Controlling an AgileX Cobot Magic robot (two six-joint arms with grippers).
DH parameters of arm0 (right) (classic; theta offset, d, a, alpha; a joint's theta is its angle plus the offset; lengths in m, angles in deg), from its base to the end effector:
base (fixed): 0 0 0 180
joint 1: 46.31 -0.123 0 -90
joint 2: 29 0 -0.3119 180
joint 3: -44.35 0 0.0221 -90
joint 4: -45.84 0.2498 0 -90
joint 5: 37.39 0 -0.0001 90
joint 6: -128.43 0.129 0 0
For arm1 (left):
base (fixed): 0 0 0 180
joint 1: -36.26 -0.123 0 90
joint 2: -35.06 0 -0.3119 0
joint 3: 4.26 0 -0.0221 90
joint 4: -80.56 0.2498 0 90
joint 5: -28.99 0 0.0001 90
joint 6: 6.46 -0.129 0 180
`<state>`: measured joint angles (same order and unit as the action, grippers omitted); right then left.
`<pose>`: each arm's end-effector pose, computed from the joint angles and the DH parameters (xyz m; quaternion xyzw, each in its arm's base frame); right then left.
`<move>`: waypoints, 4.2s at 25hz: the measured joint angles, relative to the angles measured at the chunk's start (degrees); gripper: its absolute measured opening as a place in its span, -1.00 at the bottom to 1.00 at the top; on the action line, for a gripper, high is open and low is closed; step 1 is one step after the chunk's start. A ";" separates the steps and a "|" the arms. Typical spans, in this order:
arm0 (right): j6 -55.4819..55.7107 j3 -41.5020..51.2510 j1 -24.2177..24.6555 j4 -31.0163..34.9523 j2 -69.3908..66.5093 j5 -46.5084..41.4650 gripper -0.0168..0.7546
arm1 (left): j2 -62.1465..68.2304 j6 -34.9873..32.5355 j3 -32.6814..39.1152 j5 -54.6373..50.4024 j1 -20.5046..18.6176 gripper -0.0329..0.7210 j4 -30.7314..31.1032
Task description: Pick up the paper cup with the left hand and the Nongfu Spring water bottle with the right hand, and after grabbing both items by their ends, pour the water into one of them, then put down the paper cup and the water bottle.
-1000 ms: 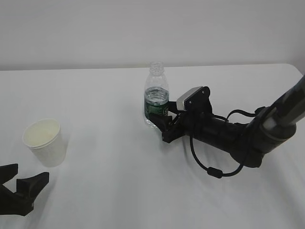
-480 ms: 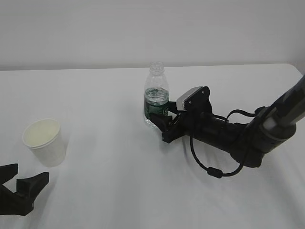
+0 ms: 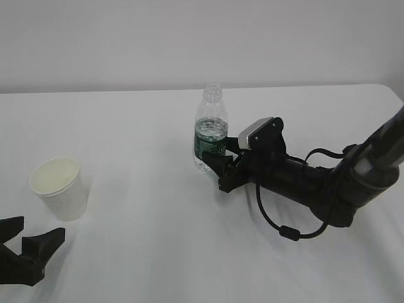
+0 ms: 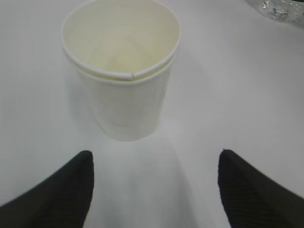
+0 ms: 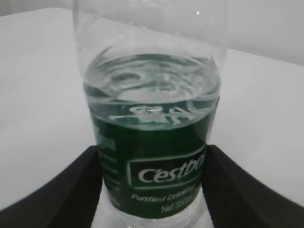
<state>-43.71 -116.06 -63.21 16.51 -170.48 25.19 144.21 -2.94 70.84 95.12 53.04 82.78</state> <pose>0.4235 0.1873 0.0642 -0.2920 0.7120 0.2273 0.5967 0.2088 -0.0677 0.1060 0.1147 0.8500 -0.1016 0.5040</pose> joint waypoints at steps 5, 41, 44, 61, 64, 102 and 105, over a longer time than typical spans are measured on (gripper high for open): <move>-0.86 2.18 0.79 1.13 0.58 1.44 0.31 | 0.00 -0.25 0.00 0.00 0.00 0.64 0.00; -5.61 6.96 1.00 4.48 2.90 3.50 0.78 | 0.00 -0.37 0.00 0.03 0.00 0.65 0.00; -5.61 6.04 1.00 4.24 2.90 3.50 0.78 | 0.00 -0.37 0.00 0.03 0.00 0.64 0.00; -3.22 2.26 0.64 1.72 2.90 -0.74 0.76 | 0.00 -0.45 0.00 0.03 0.00 0.65 0.00; -3.22 1.63 -0.25 1.72 2.80 -1.64 0.75 | 0.00 -0.45 0.00 0.03 0.00 0.64 0.00; -1.84 0.36 -1.01 3.52 0.17 0.34 0.28 | 0.00 -0.61 0.00 0.03 0.00 0.65 0.00; -1.84 0.36 -1.01 3.52 0.17 0.34 0.28 | 0.00 -0.61 0.00 0.03 0.00 0.64 0.00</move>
<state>-45.55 -115.70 -64.22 20.04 -170.30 25.53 144.21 -3.55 70.84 95.16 53.04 82.78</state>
